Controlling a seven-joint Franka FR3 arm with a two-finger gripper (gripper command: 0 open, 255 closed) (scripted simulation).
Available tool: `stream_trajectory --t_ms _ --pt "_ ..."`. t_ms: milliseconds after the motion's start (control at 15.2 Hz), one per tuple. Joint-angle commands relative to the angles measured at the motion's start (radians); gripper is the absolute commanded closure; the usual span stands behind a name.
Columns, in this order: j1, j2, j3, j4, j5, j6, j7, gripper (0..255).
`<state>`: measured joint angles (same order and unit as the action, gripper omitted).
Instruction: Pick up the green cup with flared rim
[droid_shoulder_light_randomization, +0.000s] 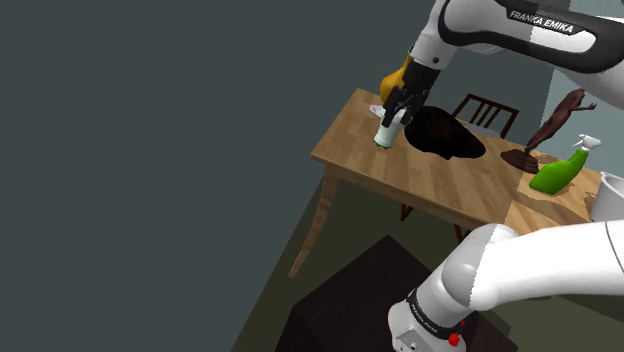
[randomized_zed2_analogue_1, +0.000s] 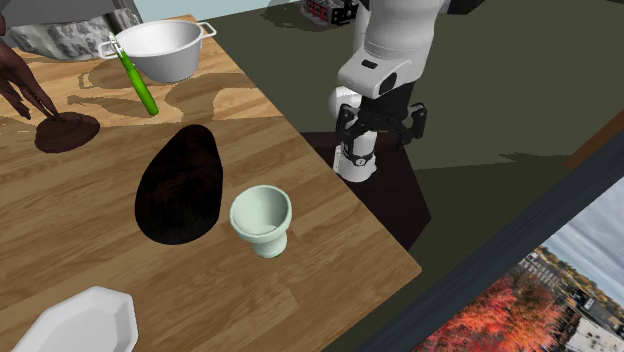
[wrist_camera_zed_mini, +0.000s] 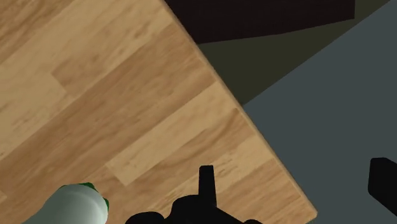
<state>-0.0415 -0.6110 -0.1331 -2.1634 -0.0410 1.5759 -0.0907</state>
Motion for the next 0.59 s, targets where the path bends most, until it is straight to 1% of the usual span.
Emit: stream_trajectory --t_ms 0,528 --pt "-0.009 0.069 -0.02 0.046 -0.03 0.013 -0.026 0" --pt "-0.047 0.325 -0.093 0.237 -0.127 0.048 -0.124 0"
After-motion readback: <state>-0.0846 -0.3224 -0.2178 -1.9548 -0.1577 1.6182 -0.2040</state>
